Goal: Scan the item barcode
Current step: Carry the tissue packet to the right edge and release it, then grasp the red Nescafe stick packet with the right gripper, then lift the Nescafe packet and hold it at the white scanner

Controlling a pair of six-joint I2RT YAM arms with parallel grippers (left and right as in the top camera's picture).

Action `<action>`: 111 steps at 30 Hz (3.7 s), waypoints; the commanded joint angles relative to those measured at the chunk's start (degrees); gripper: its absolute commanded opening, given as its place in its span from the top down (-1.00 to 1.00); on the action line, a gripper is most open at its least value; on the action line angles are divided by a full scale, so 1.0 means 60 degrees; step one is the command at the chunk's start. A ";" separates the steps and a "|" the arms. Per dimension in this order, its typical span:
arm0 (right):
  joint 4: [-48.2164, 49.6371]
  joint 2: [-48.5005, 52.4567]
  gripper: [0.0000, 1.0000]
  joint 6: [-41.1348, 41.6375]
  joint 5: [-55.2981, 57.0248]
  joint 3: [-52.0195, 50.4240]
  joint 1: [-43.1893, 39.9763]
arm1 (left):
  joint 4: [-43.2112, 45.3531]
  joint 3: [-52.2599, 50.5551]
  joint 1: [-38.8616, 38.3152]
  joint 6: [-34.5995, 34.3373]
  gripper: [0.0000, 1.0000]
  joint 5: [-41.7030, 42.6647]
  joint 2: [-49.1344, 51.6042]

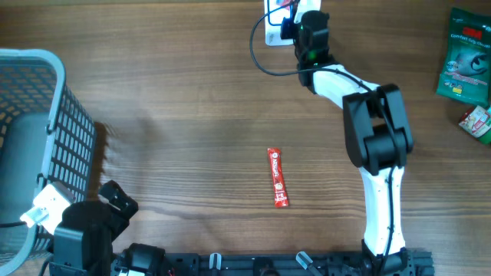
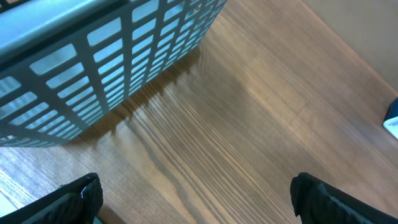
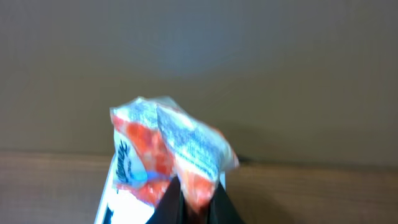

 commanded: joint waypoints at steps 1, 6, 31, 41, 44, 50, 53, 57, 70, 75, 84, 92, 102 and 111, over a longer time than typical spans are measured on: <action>-0.1909 -0.2295 0.91 -0.0109 0.0911 0.0200 -0.0251 | 0.0007 0.0062 0.0073 -0.0091 -1.00 -0.0018 -0.0036; -0.5748 -0.4164 0.92 -0.0204 0.4528 0.0200 -0.1333 | 0.0007 0.0062 0.0073 -0.0091 -1.00 -0.0018 -0.0036; -0.8502 -0.5399 -0.99 0.0885 -0.2364 -0.2630 -0.5621 | 0.0007 0.0062 0.0073 -0.0091 -1.00 -0.0018 -0.0036; -1.2138 -0.6105 -0.99 0.1840 -0.6215 -0.3657 -0.2000 | 0.0007 0.0062 0.0073 -0.0091 -1.00 -0.0018 -0.0036; -1.2284 -0.6098 -0.99 0.1829 -0.6211 -0.4809 -0.0532 | 0.0007 0.0062 0.0073 -0.0091 -1.00 -0.0018 -0.0036; -1.1078 -0.6098 -0.60 0.2881 -0.4258 -0.6546 0.2109 | 0.0007 0.0062 0.0073 -0.0091 -1.00 -0.0018 -0.0036; -1.0586 -0.6098 -0.49 0.4503 -0.1672 -0.7063 0.3162 | 0.0007 0.0062 0.0073 -0.0091 -1.00 -0.0018 -0.0036; -0.9912 -0.6069 -0.18 0.4612 -0.1333 -0.7249 0.4320 | 0.0007 0.0062 0.0073 -0.0091 -1.00 -0.0018 -0.0036; -1.0448 -0.6033 0.86 0.6597 0.0510 -0.7242 0.5686 | 0.0007 0.0062 0.0073 -0.0091 -1.00 -0.0018 -0.0036; -1.0786 -0.6262 0.91 0.6135 -0.1668 -0.6328 0.4972 | 0.0007 0.0062 0.0073 -0.0091 -1.00 -0.0018 -0.0036; -1.1322 -0.6339 0.91 0.5595 -1.3639 -0.5359 0.2106 | 0.0007 0.0062 0.0073 -0.0091 -1.00 -0.0018 -0.0036; -1.1140 -0.6339 0.91 0.9839 -1.6203 -0.5359 0.1213 | 0.0007 0.0062 0.0073 -0.0091 -1.00 -0.0018 -0.0036; -0.7541 -0.6339 0.91 1.1934 -1.6731 -0.5359 0.1096 | 0.0007 0.0062 0.0073 -0.0091 -1.00 -0.0018 -0.0036; -0.2677 -0.6339 0.91 1.5358 -1.6684 -0.5359 0.1089 | 0.0007 0.0062 0.0073 -0.0091 -1.00 -0.0018 -0.0036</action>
